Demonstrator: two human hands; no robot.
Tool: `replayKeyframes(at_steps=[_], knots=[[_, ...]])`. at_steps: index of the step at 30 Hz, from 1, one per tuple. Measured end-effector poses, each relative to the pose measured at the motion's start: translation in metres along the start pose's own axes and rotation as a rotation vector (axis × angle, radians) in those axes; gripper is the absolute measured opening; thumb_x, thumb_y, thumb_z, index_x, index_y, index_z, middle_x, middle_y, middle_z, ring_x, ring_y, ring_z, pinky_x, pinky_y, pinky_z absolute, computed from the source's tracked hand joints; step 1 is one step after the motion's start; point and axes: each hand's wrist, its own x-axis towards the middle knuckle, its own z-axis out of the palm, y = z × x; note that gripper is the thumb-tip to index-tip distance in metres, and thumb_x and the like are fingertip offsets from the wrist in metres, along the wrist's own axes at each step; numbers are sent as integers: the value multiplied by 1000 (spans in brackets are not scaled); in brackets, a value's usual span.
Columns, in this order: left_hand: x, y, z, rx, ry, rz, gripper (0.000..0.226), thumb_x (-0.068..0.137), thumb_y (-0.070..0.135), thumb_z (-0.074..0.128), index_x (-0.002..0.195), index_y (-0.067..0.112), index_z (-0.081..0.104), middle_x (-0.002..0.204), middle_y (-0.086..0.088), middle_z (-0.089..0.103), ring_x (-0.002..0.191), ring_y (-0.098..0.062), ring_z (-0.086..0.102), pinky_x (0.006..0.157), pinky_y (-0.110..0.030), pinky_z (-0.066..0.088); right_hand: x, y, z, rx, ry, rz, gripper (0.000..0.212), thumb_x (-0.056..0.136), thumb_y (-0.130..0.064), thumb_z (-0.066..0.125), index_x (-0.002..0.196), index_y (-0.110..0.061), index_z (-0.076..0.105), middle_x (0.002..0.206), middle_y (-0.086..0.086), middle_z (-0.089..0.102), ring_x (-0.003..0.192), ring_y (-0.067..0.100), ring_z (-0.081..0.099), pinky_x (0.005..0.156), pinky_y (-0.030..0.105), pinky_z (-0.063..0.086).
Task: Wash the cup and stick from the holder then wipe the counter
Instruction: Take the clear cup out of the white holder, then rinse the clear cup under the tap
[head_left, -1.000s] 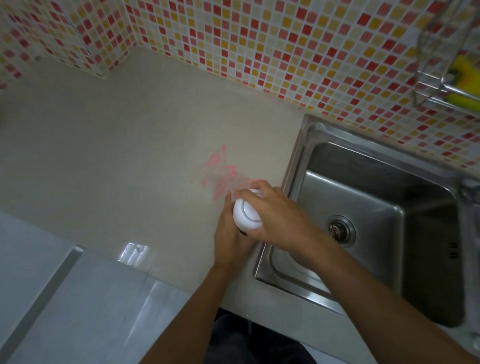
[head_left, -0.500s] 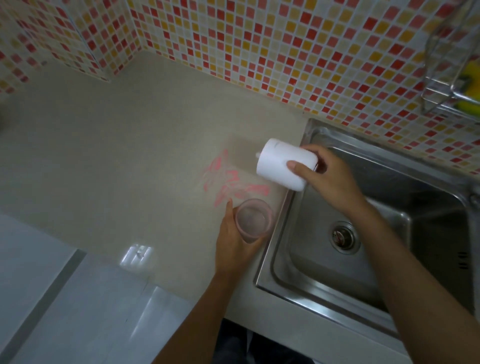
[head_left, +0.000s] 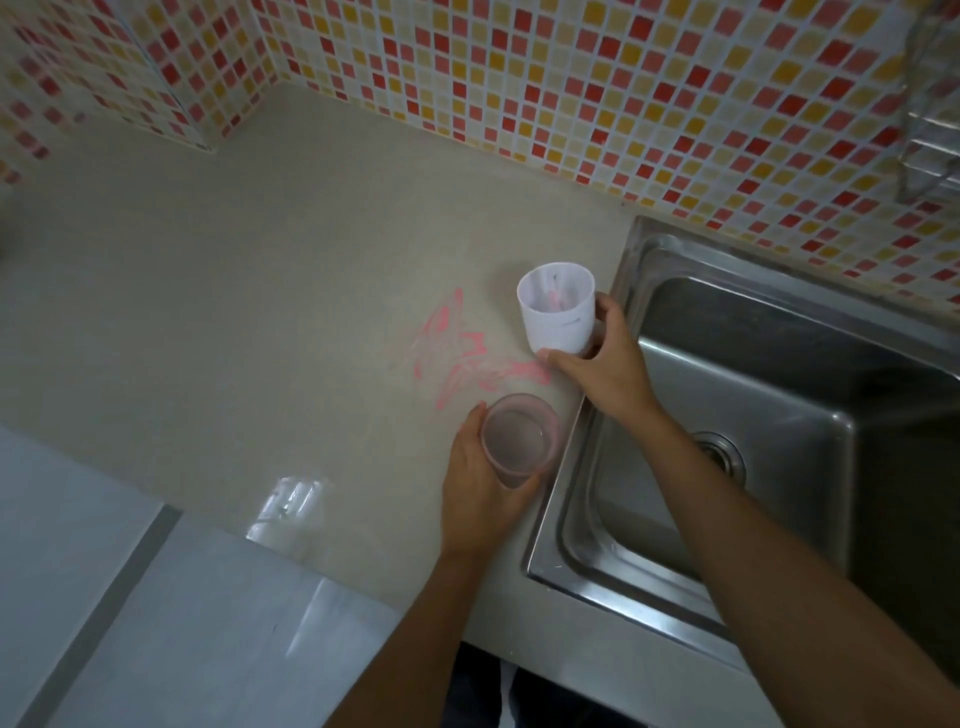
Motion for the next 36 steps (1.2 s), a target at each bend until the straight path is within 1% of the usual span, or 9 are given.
replayKeyframes(at_steps=[5, 9, 14, 17, 21, 26, 31, 33, 36], knots=[[1, 1, 0, -21, 5, -1, 91, 64, 51, 83, 137, 18, 40, 134, 2, 51, 123, -13, 49, 99, -18, 38, 1, 6, 7, 18, 29, 5, 90, 60, -32, 87, 135, -29, 38, 125, -11, 57, 111, 9, 58, 92, 35, 52], [0, 0, 0, -40, 0, 16, 95, 60, 58, 80, 137, 23, 37, 134, 4, 49, 118, -2, 45, 99, -19, 39, 7, 7, 9, -22, 21, -8, 93, 59, -35, 86, 137, -27, 36, 129, -6, 57, 113, 13, 58, 94, 41, 51], [-1, -1, 1, -66, 15, 9, 91, 61, 55, 82, 135, 27, 37, 133, 5, 50, 121, -10, 50, 100, -25, 43, -13, 9, 0, -11, 27, -17, 109, 59, -43, 84, 148, -30, 21, 147, -6, 42, 133, 14, 43, 108, 43, 40], [-3, 0, -1, -104, -10, -5, 88, 62, 58, 79, 134, 34, 35, 134, 8, 49, 122, -11, 50, 101, -26, 41, -67, 21, -9, -110, 128, 13, 95, 77, -40, 75, 151, -27, 17, 154, -3, 32, 139, 14, 33, 113, 40, 31], [-2, 0, -3, -125, -17, -7, 86, 61, 42, 87, 132, 24, 41, 130, 2, 53, 121, -18, 53, 103, -33, 44, -165, 63, -22, -332, 119, 100, 77, 90, -45, 58, 151, -22, 17, 155, 3, 28, 142, 20, 27, 114, 33, 24], [-16, 11, 0, -178, -93, 103, 84, 61, 28, 90, 127, 31, 39, 127, 3, 52, 118, -17, 53, 101, -32, 45, -224, 100, -47, -602, 147, 121, 66, 96, -51, 40, 150, -17, 22, 154, 5, 31, 142, 20, 27, 115, 35, 21], [-36, 39, 28, -173, -290, 197, 94, 64, 18, 88, 141, 15, 35, 138, 5, 43, 126, -7, 43, 106, -22, 37, -246, 130, -87, -796, 157, 176, 68, 94, -57, 26, 149, -16, 27, 153, 5, 34, 144, 18, 24, 119, 39, 2], [-41, 54, 42, -90, -354, 313, 88, 66, 16, 85, 139, 18, 35, 134, 7, 43, 122, -4, 42, 105, -17, 35, -249, 144, -113, -818, 199, 267, 68, 95, -57, 27, 149, -16, 27, 154, 6, 32, 145, 19, 21, 118, 41, -3], [-41, 71, 67, 104, -362, 533, 68, 66, 10, 79, 125, 14, 46, 118, -10, 55, 111, -18, 48, 106, -28, 35, -245, 161, -150, -784, 201, 457, 66, 97, -52, 33, 151, -16, 18, 158, 8, 23, 147, 21, 13, 118, 48, -4]])
